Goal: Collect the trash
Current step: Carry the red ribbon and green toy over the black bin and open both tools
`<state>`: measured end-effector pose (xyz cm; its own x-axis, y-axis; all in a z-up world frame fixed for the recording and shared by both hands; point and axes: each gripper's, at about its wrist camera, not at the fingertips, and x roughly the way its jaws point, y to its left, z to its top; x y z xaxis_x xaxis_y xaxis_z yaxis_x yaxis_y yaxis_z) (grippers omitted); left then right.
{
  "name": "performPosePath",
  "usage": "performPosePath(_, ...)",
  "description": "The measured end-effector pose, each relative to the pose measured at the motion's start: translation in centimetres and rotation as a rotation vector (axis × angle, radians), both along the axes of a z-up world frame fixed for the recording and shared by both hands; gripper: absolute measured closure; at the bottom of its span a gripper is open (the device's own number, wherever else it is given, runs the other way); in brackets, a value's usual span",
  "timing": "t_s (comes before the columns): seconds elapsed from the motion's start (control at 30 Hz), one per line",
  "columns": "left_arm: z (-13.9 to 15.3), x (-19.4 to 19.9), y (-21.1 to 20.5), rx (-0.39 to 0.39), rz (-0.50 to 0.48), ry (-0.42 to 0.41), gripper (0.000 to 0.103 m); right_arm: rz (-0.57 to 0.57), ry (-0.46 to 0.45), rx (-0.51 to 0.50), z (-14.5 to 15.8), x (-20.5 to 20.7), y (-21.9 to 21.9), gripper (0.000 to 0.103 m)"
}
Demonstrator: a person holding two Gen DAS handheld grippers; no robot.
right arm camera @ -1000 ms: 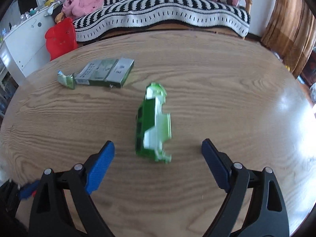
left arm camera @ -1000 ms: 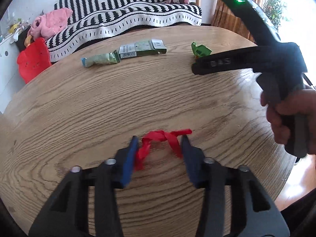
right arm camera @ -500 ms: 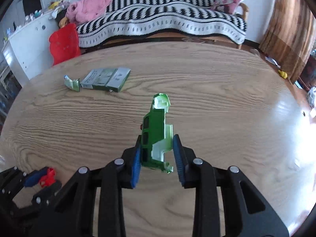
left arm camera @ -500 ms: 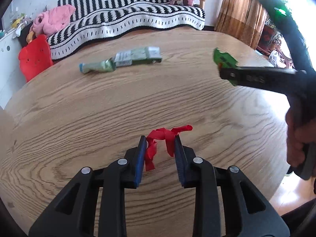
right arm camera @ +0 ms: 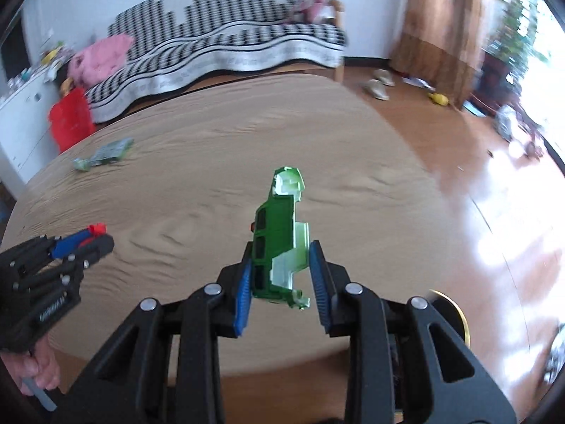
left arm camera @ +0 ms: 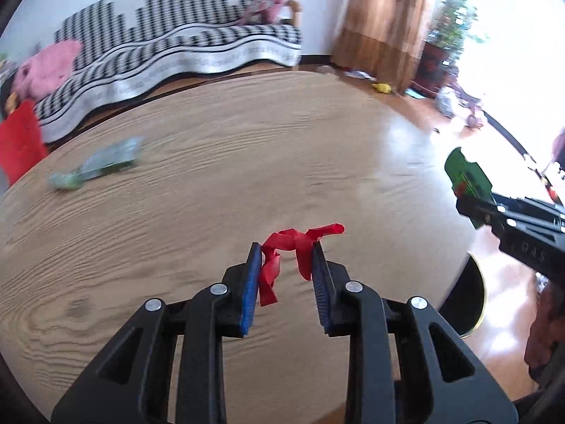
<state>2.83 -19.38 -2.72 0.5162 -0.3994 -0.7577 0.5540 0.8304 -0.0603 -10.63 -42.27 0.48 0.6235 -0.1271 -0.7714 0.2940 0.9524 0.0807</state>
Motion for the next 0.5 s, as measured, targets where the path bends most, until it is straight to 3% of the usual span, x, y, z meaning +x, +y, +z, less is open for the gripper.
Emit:
performPosePath(0.27,-1.2,-5.3,-11.5,-0.043,-0.177,0.024,0.076,-0.182,0.019,0.034,-2.0,-9.1,-10.8,0.073)
performPosePath(0.5,-3.3,-9.7,-19.0,-0.045,-0.321,0.053,0.076,-0.273,0.076,0.069,-5.2,-13.9,-16.8,0.073)
